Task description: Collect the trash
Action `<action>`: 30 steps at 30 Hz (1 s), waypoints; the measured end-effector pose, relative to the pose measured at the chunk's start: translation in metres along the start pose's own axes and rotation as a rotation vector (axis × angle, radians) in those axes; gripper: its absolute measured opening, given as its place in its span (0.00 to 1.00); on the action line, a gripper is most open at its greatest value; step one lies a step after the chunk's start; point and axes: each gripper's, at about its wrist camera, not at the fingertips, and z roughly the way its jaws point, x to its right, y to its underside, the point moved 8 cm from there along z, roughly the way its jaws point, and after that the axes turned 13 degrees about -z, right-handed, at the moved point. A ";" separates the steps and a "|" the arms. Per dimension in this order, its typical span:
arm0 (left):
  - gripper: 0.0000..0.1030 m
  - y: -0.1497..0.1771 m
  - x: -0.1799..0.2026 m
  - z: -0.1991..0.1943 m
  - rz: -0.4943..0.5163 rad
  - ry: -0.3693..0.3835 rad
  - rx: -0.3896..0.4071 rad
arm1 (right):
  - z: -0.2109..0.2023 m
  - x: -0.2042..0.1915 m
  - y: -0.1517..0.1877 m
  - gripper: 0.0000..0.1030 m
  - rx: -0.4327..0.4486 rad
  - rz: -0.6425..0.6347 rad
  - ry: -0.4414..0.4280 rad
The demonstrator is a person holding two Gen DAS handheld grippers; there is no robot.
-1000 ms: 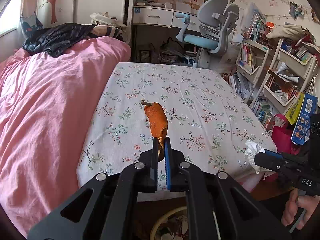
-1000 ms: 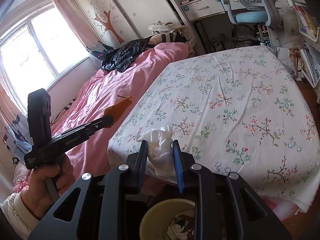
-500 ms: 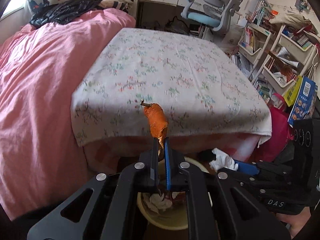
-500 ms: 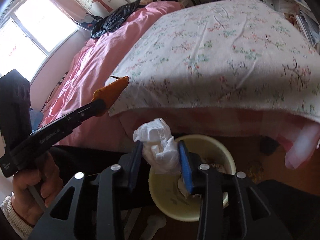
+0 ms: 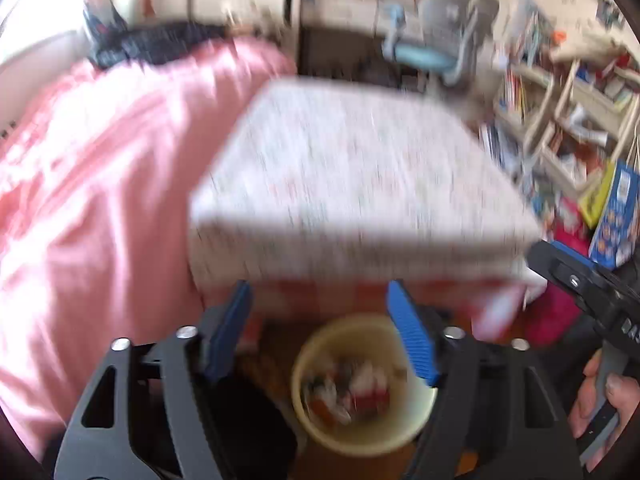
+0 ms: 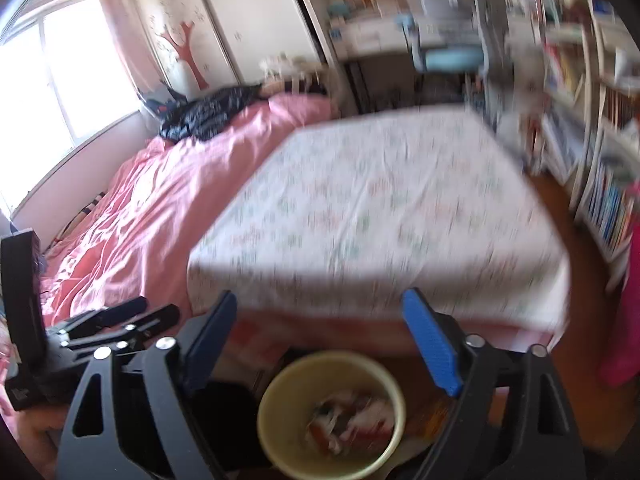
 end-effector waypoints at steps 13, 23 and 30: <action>0.93 -0.137 0.022 0.002 -0.024 -0.026 0.322 | 0.010 0.025 -0.098 0.93 0.210 -0.205 0.213; 0.93 -0.182 0.030 0.054 -0.038 -0.051 0.347 | 0.048 0.040 -0.113 0.93 0.179 -0.210 0.253; 0.93 -0.201 0.051 0.079 -0.024 -0.032 0.323 | 0.064 0.065 -0.126 0.93 0.178 -0.169 0.295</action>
